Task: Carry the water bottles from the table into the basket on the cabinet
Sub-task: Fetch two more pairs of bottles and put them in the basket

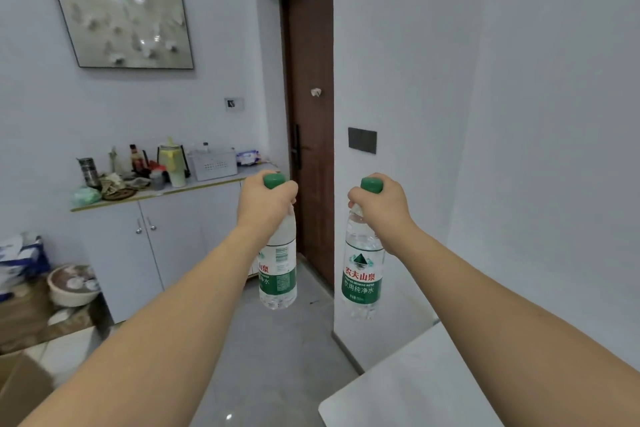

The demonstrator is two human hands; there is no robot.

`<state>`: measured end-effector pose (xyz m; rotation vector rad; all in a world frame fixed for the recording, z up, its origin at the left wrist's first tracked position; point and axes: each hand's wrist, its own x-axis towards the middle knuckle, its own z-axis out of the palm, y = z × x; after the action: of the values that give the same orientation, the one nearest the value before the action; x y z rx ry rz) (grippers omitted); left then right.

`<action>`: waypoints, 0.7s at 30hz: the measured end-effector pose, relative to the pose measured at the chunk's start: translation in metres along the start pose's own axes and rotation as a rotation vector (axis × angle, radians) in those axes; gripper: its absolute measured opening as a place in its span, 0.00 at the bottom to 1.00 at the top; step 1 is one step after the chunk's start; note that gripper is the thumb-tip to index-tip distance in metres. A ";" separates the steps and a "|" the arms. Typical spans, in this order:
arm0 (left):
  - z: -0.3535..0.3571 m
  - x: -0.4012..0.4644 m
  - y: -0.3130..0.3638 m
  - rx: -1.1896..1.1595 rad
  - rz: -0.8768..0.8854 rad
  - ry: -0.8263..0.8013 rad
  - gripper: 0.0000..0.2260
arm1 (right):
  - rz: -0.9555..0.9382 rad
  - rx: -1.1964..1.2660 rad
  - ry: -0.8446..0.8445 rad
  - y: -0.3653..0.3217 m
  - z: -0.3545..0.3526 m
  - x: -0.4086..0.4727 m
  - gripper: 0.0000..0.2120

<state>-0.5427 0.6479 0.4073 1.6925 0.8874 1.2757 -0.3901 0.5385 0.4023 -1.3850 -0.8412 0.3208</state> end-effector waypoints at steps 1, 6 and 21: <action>-0.008 0.004 -0.004 -0.011 -0.004 0.009 0.04 | 0.005 -0.004 -0.009 0.000 0.008 0.001 0.06; -0.042 0.026 -0.021 -0.019 -0.008 0.025 0.08 | 0.026 -0.046 -0.040 -0.005 0.049 0.004 0.06; -0.072 0.130 -0.065 -0.033 -0.004 0.045 0.06 | 0.005 -0.062 -0.081 0.007 0.145 0.071 0.04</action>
<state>-0.5854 0.8040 0.4101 1.6418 0.8905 1.3233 -0.4394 0.6917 0.4132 -1.4396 -0.9210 0.3590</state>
